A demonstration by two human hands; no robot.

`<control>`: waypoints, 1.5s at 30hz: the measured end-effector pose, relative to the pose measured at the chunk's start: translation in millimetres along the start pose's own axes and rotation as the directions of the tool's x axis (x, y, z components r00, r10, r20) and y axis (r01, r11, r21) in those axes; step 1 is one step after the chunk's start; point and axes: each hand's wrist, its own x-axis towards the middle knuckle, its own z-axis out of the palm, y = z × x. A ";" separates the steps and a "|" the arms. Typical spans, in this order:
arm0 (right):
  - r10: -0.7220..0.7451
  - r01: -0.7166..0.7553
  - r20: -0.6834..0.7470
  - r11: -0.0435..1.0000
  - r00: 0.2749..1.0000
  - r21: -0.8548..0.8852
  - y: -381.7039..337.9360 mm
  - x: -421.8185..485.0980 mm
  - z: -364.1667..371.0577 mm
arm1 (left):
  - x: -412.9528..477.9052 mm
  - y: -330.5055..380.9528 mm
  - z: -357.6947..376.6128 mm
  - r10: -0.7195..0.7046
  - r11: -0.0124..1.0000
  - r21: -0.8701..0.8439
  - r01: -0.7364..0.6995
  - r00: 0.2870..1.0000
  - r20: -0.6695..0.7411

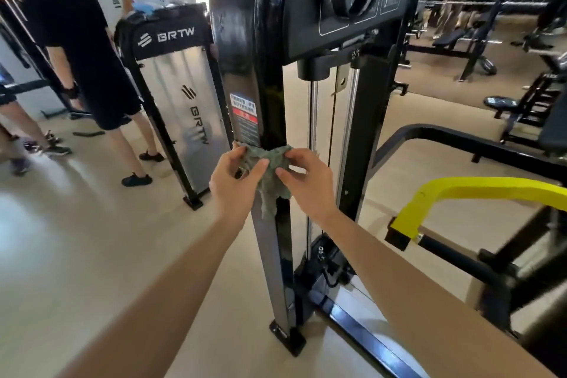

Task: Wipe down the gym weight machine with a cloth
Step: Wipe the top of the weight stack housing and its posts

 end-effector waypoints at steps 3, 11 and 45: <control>0.027 -0.027 0.003 1.000 1.000 -0.005 20.4 -6.6 3.3 | -9.6 -25.9 1.0 -0.081 0.997 -0.014 0.081 0.996 0.039; 0.150 -0.148 0.055 0.988 0.987 -0.045 86.5 -39.2 19.1 | -31.4 -92.3 -4.4 -0.297 0.955 0.027 0.297 0.942 0.156; 0.860 -0.852 0.120 0.454 0.495 0.261 345.7 -189.1 109.3 | -121.1 -407.2 7.5 -0.722 0.632 0.029 0.775 0.574 0.385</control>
